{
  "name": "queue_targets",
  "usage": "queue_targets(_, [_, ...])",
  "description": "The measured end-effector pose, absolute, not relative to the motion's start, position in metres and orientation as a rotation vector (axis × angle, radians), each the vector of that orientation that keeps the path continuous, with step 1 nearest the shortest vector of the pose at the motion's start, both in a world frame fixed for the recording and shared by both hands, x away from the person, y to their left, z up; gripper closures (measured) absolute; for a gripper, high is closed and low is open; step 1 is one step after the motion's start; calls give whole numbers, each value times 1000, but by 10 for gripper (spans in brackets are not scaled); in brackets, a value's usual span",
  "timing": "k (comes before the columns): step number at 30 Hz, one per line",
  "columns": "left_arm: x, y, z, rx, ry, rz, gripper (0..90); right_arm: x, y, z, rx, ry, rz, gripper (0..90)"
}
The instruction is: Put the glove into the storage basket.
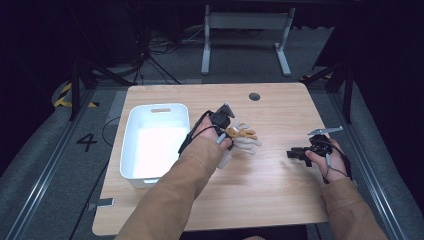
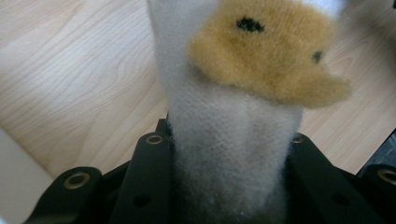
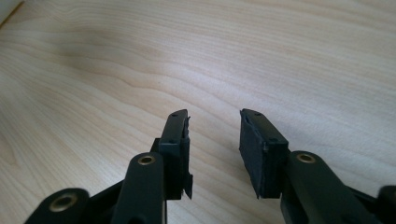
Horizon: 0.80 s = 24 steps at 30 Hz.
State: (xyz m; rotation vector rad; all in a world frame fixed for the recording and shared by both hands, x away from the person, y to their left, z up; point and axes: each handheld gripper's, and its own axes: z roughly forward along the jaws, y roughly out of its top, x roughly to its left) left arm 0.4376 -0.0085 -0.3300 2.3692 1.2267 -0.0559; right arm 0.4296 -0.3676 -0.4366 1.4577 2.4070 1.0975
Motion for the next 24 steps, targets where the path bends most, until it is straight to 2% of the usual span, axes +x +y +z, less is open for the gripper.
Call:
queue_targets(14, [470, 1, -325, 2358, 1404, -136, 694, 429, -366, -439, 1474, 2428, 1087, 639])
queue_targets(24, [489, 14, -320, 2292, 1569, -138, 694, 432, -366, -439, 1491, 2430, 1101, 645])
